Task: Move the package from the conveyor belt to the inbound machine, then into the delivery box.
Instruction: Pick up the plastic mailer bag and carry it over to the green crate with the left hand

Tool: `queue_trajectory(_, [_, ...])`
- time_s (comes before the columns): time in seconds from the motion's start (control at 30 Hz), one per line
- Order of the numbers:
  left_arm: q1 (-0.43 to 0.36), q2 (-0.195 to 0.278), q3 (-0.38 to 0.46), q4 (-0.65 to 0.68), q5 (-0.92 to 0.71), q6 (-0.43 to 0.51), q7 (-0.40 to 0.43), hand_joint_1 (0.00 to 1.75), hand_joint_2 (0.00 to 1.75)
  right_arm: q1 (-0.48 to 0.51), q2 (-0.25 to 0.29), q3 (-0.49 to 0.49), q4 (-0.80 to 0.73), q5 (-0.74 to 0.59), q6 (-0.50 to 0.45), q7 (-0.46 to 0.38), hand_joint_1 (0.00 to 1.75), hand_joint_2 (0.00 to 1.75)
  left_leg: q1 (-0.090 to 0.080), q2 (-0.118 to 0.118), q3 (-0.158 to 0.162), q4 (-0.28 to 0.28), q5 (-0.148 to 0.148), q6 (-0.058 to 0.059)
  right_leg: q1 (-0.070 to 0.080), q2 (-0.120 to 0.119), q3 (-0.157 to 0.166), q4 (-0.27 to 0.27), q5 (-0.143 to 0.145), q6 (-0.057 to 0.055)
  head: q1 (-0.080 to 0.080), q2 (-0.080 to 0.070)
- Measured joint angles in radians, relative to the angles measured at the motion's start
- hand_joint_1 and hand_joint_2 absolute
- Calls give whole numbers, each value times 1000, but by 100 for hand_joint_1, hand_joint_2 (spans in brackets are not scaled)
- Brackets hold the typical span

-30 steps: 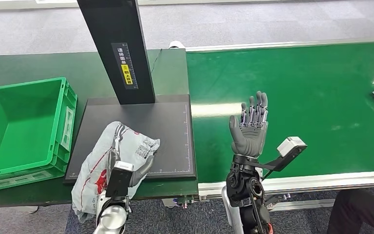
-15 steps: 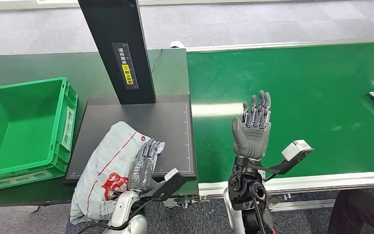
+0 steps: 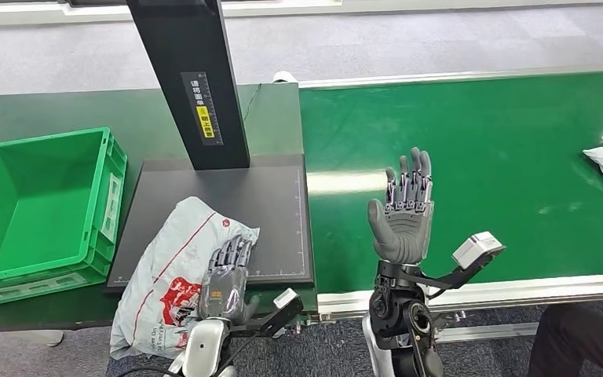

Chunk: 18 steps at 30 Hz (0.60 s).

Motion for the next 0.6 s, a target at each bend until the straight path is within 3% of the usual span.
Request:
queue_trajectory(0.1, [32, 2, 34, -55, 33, 75, -23, 0, 175, 1, 0, 1, 0, 1, 0, 1, 0, 175, 0, 1, -4, 0, 0, 0, 0, 0, -5, 1, 0, 0, 0, 0])
queue_trajectory(0.27, [89, 4, 87, -202, 201, 211, -141, 0, 175, 2, 0, 2, 1, 1, 0, 2, 0, 175, 0, 0, -10, 0, 0, 0, 0, 0, -11, 1, 0, 0, 0, 0])
queue_trajectory(0.37, [106, 5, 106, -276, 274, 229, -194, 0, 175, 3, 0, 6, 2, 1, 0, 2, 0, 175, 0, 0, -11, 0, 0, 0, 0, 0, -12, 0, -1, 1, 0, 0])
queue_trajectory(0.6, [124, 5, 125, -349, 286, 230, -205, 0, 175, 4, 0, 11, 3, 2, 0, 2, 0, 175, 0, 0, -11, 0, -1, 0, 0, 0, -12, 0, -1, 1, 0, 0])
